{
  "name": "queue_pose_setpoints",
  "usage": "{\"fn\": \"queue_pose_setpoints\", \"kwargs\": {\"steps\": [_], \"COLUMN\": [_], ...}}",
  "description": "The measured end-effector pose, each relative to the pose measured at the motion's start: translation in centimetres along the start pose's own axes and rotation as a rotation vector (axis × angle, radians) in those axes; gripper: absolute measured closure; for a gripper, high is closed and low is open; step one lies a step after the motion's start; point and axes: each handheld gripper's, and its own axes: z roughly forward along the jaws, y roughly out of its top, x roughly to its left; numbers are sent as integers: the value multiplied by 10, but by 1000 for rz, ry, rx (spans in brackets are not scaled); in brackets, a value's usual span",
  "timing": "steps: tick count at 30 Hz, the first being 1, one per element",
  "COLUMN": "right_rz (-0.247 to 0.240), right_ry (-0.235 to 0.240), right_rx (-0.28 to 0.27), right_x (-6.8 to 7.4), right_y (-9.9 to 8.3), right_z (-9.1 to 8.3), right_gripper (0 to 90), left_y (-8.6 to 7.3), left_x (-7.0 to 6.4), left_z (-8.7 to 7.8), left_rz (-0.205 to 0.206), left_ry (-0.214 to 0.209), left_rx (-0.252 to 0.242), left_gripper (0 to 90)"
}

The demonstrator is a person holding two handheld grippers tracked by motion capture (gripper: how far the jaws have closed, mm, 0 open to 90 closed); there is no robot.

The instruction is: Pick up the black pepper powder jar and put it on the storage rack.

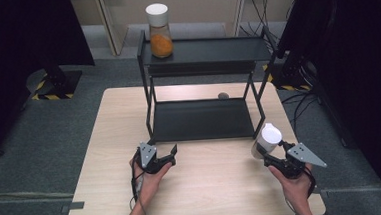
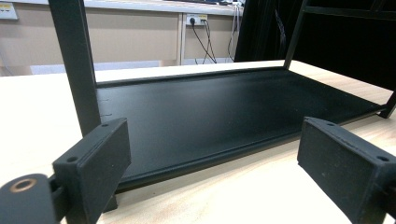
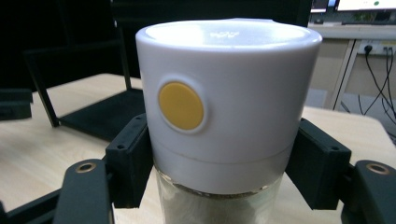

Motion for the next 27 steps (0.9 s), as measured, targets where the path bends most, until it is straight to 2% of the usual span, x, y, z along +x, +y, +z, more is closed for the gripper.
{"fn": "queue_pose_setpoints", "kwargs": {"steps": [16,27], "right_rz": [-17,-40], "right_ry": [4,-1], "right_rx": [-101,-151], "right_x": [-3,-5], "right_y": [39,65], "right_z": [6,12], "right_gripper": [309,309], "left_y": [0,0], "left_x": [0,0], "left_z": [0,0], "left_rz": [-2,-1], "left_ry": [1,1], "left_rx": [2,2], "left_gripper": [91,91]}}
